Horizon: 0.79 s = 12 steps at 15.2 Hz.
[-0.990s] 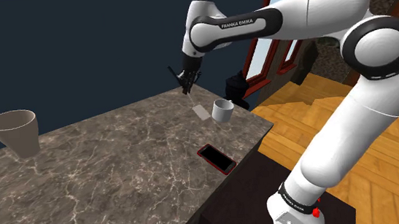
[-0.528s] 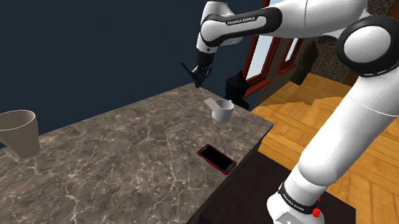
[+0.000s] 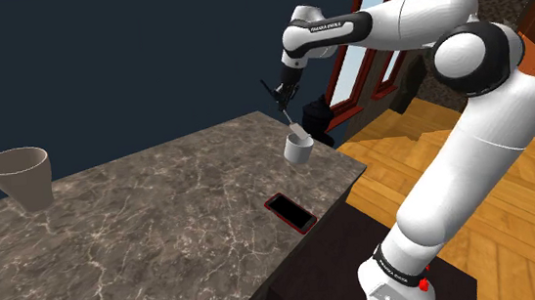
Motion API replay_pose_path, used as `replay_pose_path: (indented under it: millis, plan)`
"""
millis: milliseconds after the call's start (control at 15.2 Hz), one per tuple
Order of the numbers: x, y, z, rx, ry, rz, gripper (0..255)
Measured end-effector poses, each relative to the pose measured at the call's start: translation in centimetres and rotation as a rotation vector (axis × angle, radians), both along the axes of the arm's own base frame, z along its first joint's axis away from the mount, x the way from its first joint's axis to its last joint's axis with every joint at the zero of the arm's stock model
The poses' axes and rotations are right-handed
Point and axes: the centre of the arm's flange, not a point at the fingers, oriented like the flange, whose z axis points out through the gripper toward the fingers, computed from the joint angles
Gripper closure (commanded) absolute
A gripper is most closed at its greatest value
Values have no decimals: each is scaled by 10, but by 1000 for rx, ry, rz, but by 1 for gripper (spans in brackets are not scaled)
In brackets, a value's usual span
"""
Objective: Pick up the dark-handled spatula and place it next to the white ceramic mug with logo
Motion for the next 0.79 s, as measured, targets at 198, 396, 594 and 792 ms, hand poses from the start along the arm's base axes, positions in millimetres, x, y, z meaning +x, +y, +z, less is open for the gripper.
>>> replay_pose_path:
  millis: [198,396,594,792]
  plan:
    - [1,-39,1,0,0,0,255]
    - [4,-80,1,0,0,0,255]
    - [7,-119,1,0,0,0,255]
    - [7,-139,-4,0,0,1,255]
